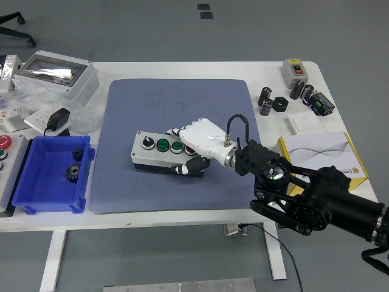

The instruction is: Pick up the button,place it on the desk,press the button,press the button

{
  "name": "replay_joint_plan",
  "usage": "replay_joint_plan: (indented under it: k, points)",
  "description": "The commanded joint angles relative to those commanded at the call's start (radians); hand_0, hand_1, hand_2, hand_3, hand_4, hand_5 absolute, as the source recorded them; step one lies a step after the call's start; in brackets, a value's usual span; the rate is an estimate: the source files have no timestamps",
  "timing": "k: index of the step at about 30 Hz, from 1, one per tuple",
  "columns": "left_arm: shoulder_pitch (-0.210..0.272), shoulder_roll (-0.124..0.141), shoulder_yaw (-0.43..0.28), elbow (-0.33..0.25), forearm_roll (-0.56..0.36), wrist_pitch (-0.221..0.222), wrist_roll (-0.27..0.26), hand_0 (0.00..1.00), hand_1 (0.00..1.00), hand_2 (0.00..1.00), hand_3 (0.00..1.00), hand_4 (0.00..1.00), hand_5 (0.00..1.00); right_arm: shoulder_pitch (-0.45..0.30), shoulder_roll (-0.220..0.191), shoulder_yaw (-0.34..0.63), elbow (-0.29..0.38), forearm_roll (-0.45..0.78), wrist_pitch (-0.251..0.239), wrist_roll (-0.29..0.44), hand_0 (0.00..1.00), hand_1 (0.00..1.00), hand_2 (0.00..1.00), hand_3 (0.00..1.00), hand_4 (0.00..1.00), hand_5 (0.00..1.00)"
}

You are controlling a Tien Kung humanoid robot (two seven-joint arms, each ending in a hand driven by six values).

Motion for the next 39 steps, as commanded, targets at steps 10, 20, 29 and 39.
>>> replay_joint_plan:
  k: [10, 20, 29, 39]
  points:
    - [-0.001, -0.001, -0.002, 0.000, 0.003, 0.000, 0.001, 0.619, 0.527, 0.512, 0.610, 0.379, 0.226, 0.004, -0.005, -0.009, -0.030, -0.029, -0.026, 0.038, 0.130, 0.313, 0.379, 0.466, 0.193, 0.002]
    - [-0.003, 0.000, -0.003, -0.001, 0.004, 0.000, 0.002, 0.619, 0.526, 0.512, 0.610, 0.375, 0.222, 0.012, -0.009, -0.029, -0.042, -0.007, -0.021, 0.053, 0.216, 0.367, 0.399, 0.495, 0.156, 0.002]
    - [-0.003, 0.000, -0.004, -0.002, 0.007, -0.001, 0.003, 0.618, 0.525, 0.512, 0.609, 0.372, 0.221, 0.020, -0.011, -0.048, -0.053, 0.011, -0.027, 0.081, 0.267, 0.443, 0.421, 0.526, 0.104, 0.002]
    - [-0.003, 0.000, -0.005, -0.002, 0.009, -0.002, 0.004, 0.618, 0.525, 0.511, 0.609, 0.372, 0.220, 0.021, -0.011, -0.031, -0.056, 0.020, -0.012, 0.093, 0.309, 0.476, 0.426, 0.527, 0.095, 0.002]
